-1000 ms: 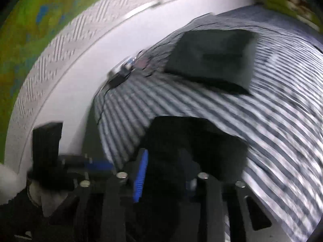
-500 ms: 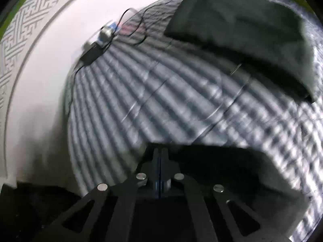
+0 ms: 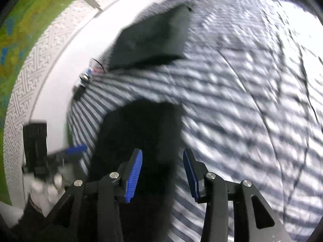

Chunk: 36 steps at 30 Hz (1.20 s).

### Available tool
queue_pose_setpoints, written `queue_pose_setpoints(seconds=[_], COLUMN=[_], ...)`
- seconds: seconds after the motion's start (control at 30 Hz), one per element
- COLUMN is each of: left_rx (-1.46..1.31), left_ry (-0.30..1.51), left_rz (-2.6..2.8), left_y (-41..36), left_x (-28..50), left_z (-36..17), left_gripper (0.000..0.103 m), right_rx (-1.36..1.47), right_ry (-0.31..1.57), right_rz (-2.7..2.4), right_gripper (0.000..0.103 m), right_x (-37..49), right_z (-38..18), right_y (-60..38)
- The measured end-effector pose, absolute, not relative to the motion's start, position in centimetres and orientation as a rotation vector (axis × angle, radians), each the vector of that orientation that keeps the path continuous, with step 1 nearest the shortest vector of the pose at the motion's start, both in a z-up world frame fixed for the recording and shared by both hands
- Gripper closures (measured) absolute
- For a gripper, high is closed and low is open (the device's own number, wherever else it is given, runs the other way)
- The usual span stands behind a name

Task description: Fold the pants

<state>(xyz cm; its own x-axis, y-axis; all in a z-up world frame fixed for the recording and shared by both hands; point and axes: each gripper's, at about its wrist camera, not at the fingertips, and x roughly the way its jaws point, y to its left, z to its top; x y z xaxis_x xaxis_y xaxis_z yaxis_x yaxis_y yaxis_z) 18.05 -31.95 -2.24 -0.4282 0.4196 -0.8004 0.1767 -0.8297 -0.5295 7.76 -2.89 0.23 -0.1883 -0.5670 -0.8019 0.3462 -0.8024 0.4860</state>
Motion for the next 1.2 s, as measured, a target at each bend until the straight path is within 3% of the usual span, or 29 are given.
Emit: queue_pose_setpoints(seconds=[0.13, 0.4, 0.47, 0.57, 0.6, 0.73, 0.9, 1.2], left_rx=[-1.573, -1.594, -1.602, -1.636, -1.644, -1.646, -1.586, -1.406], left_ry=[-0.919, -0.784, -0.741, -0.663, -0.679, -0.661, -0.677, -0.666], left_rz=[2.335, 2.344, 2.348, 2.397, 2.385, 2.408, 2.432, 2.521], left_y=[-31.6, -29.1, -28.5, -27.7, -27.6, -26.9, -26.7, -26.5], left_x=[17.5, 15.8, 15.3, 14.9, 14.7, 14.5, 15.1, 16.0], left_z=[-3.0, -3.4, -3.4, -3.4, -3.5, -3.4, -1.9, 4.4], left_gripper=[0.014, 0.017, 0.022, 0.042, 0.056, 0.077, 0.088, 0.09], right_rx=[1.524, 1.485, 1.475, 1.457, 1.454, 1.434, 1.369, 1.187], right_ry=[-0.357, -0.421, -0.412, -0.384, -0.375, -0.335, -0.327, -0.276], right_rz=[-1.954, -1.826, -1.807, -1.806, -1.806, -1.853, -1.906, -1.996], right_gripper=[0.064, 0.064, 0.064, 0.066, 0.071, 0.086, 0.093, 0.095], right_x=[8.6, 8.4, 8.4, 8.6, 8.8, 9.4, 10.8, 12.6], right_z=[-2.3, -4.0, -4.0, -3.9, -3.9, -3.6, -1.9, 5.6], right_y=[-1.3, -2.6, -3.3, -4.4, -4.8, -5.7, -4.8, -4.7])
